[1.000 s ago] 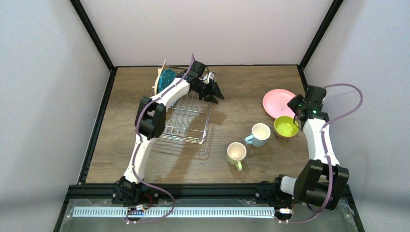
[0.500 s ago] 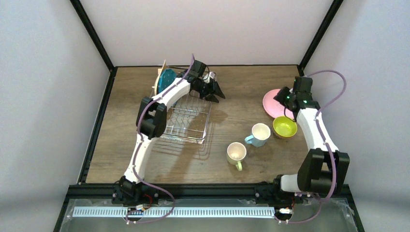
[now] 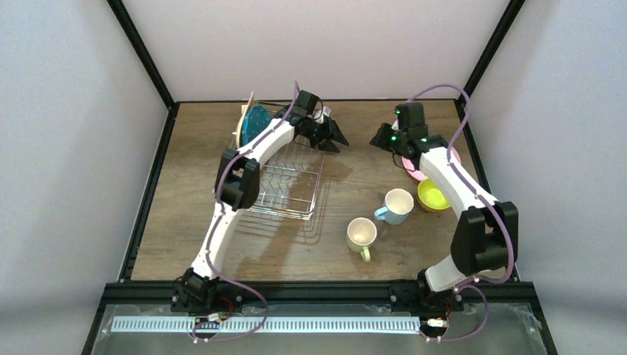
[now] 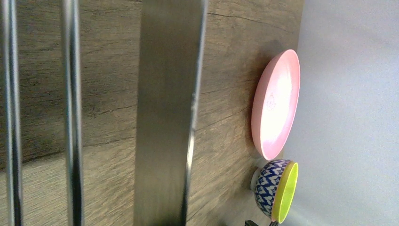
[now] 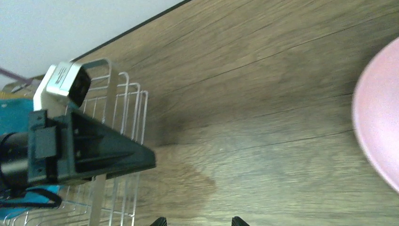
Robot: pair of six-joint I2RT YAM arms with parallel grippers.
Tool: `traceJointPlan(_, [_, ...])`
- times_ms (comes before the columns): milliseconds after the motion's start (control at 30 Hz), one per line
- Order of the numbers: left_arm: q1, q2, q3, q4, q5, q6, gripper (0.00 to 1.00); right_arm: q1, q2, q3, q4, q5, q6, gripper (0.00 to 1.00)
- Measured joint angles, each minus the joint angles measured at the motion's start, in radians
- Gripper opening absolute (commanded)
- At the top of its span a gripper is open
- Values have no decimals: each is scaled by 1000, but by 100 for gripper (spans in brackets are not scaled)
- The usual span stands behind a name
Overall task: Load the mixed dishes into the dish rack
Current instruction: Move the dish rack to the center of the board.
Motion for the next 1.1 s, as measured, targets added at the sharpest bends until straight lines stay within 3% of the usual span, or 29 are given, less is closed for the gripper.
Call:
traceJointPlan(567, [0,34,49,0,7,-7,100,290,200,175,-17,78,48,77])
traceJointPlan(1100, [0,27,40,-50,42,65,100,433,311,225,-35,148,88,77])
